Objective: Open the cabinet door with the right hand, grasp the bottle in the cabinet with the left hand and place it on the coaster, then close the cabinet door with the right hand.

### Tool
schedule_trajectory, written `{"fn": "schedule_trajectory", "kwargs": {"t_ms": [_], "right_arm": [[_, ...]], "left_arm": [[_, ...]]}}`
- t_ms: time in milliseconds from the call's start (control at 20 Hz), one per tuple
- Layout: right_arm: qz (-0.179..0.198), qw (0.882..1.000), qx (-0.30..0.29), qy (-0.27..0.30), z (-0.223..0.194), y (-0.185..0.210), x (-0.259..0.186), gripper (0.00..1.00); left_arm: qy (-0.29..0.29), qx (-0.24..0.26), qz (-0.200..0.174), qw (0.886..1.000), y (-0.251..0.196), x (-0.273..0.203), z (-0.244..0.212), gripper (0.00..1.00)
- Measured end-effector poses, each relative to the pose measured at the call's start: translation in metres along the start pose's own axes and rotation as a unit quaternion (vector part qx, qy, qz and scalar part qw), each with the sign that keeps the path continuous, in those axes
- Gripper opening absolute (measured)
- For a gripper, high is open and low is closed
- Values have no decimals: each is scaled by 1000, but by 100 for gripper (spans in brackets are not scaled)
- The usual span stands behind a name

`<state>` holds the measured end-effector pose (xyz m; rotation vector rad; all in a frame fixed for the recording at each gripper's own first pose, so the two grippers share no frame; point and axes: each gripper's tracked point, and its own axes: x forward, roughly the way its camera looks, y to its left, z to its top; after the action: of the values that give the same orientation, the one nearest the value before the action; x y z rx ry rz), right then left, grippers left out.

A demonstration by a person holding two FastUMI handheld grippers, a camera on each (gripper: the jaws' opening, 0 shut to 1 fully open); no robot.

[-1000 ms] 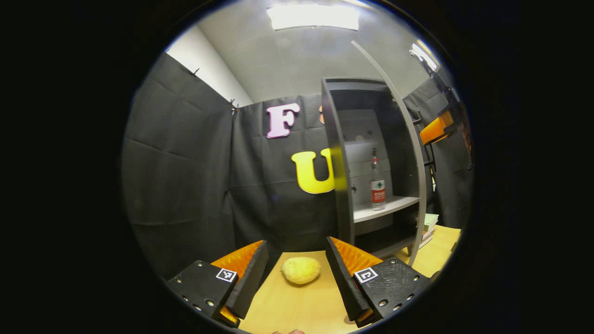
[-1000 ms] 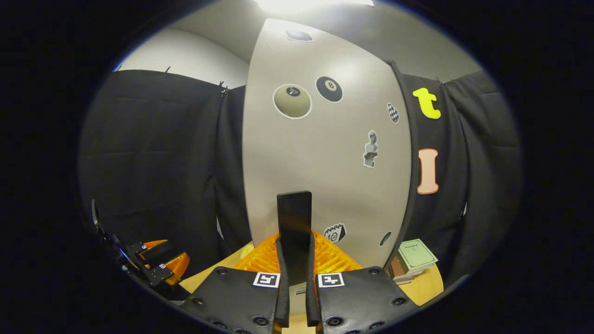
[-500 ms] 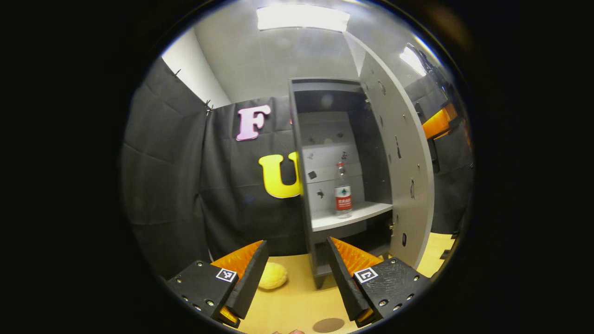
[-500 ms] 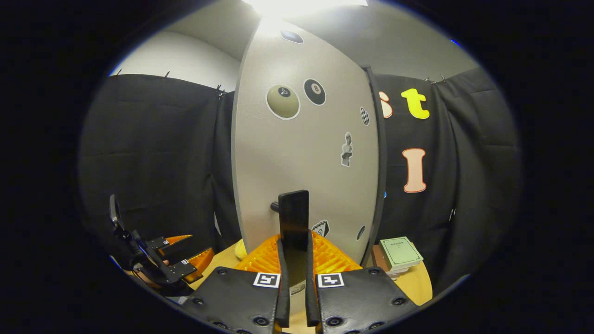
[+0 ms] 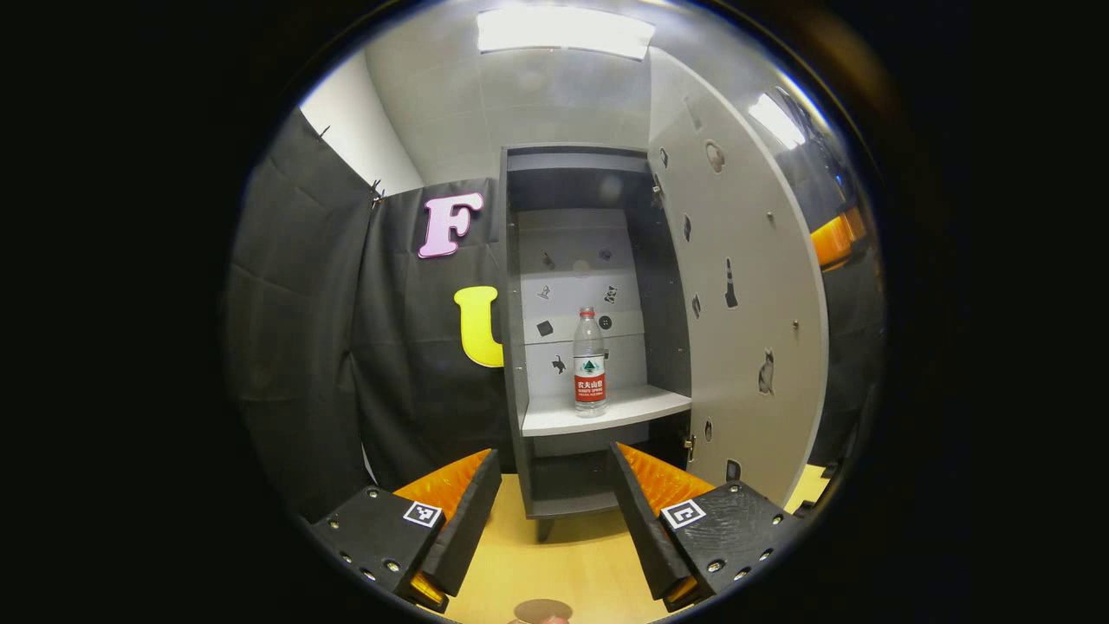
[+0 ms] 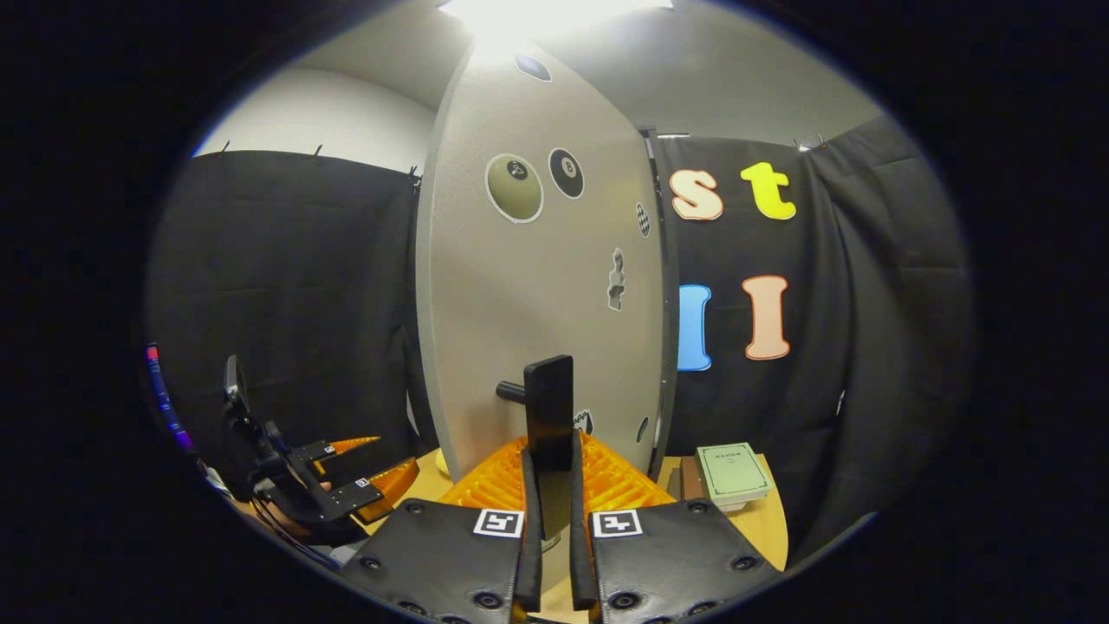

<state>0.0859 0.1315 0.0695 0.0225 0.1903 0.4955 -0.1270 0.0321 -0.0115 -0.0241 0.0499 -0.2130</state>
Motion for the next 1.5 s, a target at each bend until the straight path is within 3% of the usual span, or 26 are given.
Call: {"fn": "schedule_trajectory", "kwargs": {"t_ms": [450, 700, 850, 1000, 1300, 1350, 1400, 1450, 1500], "right_arm": [[7, 1000, 3, -21, -4, -23, -11, 14], [-16, 999, 10, -27, -5, -60, -26, 14], [34, 998, 37, -25, -7, -50, -29, 14], [58, 998, 27, -27, -8, -54, -47, 14], [-38, 997, 41, -47, -14, -131, -76, 12], [-55, 996, 44, -47, -17, -143, -78, 6], [-69, 996, 45, -46, -22, -152, -80, 20], [-80, 995, 46, -45, -26, -159, -84, 25], [-89, 994, 45, -46, -28, -164, -84, 49]], "left_arm": [[-8, 19, 27, 999, -36, -11, 12, 73], [-14, 20, 39, 999, -58, -14, 19, 73], [-15, 22, 48, 998, -74, -13, 19, 72], [-17, 28, 56, 998, -89, -13, 25, 73], [-33, 30, 65, 997, -93, -11, 57, 73], [-34, 28, 61, 997, -91, -7, 61, 72], [-37, 24, 54, 998, -92, -3, 69, 73], [-39, 20, 50, 998, -93, 1, 75, 72], [-42, 16, 46, 998, -92, 4, 83, 72]]}}
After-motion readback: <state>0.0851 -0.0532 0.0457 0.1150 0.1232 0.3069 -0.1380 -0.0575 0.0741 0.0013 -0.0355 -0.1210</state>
